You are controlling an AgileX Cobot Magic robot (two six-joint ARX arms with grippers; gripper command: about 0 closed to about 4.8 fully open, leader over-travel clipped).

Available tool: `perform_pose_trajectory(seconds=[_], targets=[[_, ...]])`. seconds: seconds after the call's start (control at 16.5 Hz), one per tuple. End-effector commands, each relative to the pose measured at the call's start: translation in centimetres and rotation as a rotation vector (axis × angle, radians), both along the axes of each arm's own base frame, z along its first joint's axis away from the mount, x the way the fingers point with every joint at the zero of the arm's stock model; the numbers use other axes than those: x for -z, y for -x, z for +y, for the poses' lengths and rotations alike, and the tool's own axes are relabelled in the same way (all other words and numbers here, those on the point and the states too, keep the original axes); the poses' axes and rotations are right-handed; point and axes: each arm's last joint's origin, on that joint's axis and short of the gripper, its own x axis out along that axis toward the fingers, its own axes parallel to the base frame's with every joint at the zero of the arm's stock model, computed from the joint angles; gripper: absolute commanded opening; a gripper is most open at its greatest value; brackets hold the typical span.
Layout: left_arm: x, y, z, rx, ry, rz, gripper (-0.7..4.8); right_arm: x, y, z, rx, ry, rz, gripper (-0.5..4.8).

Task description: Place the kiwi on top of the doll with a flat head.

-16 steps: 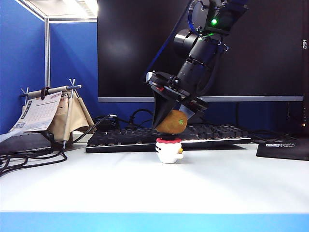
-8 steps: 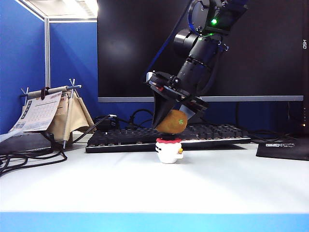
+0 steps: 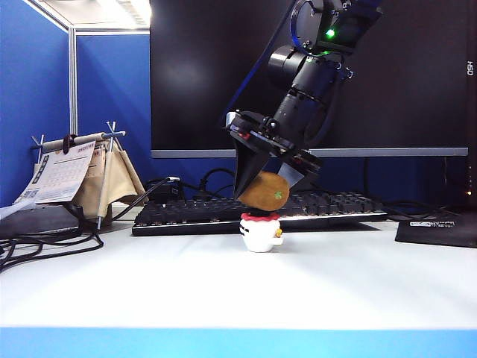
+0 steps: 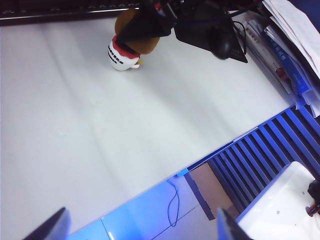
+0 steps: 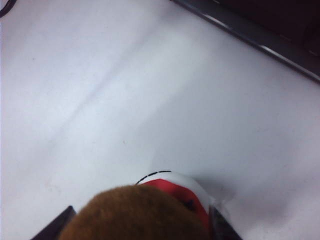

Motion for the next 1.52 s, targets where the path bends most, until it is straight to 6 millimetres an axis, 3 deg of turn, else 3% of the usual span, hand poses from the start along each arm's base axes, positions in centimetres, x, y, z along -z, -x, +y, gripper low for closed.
perform_pose_trajectory(seconds=[0.06, 0.36, 0.55, 0.61, 0.73, 0.85, 0.97, 1.09, 1.15, 1.28, 1.34, 1.46, 1.52], targets=[[-0.1, 0.0, 0.0, 0.000, -0.001, -0.010, 3.82, -0.6, -0.2, 0.2, -0.005, -0.020, -0.038, 4.39], [-0.1, 0.0, 0.0, 0.001, -0.008, -0.017, 3.82, -1.9, -0.3, 0.3, -0.004, -0.053, -0.114, 4.59], [-0.2, 0.1, -0.1, 0.042, 0.020, -0.011, 3.81, -6.2, 0.5, -0.7, 0.021, -0.039, -0.284, 4.50], [-0.3, 0.1, -0.2, 0.069, 0.043, -0.011, 3.76, -8.4, 1.1, -2.0, 0.038, -0.069, -0.322, 4.08], [-0.5, 0.0, -0.2, 0.079, 0.050, -0.029, 3.50, -12.1, 2.6, -4.6, 0.067, -0.159, -0.354, 3.85], [-0.8, -0.4, 0.0, -0.018, 0.005, -0.091, 2.84, -16.2, 5.1, -7.9, 0.073, -0.234, -0.405, 2.78], [-1.2, -1.0, 0.2, -0.136, -0.039, -0.170, 2.02, -18.3, 7.5, -10.5, 0.102, -0.226, -0.462, 2.73], [-1.1, -1.6, 0.3, -0.226, -0.037, -0.233, 0.79, -18.6, 10.1, -11.9, 0.133, -0.231, -0.503, 2.35], [-0.9, -1.8, 0.3, -0.240, -0.023, -0.236, 0.47, -18.4, 11.3, -12.3, 0.141, -0.245, -0.525, 2.13], [0.9, -2.2, 0.3, -0.246, -0.029, -0.206, 0.21, -16.5, 15.4, -13.5, 0.198, -0.324, -0.632, 2.06], [1.6, -2.3, 0.3, -0.246, -0.031, -0.198, 0.20, -15.7, 16.4, -13.8, 0.225, -0.342, -0.667, 2.06], [3.2, -2.7, 0.2, -0.238, -0.027, -0.197, 0.20, -12.8, 18.9, -14.6, 0.313, -0.393, -0.746, 2.06], [3.9, -2.8, 0.1, -0.220, -0.019, -0.198, 0.19, -10.3, 20.6, -15.1, 0.386, -0.424, -0.767, 2.06]])
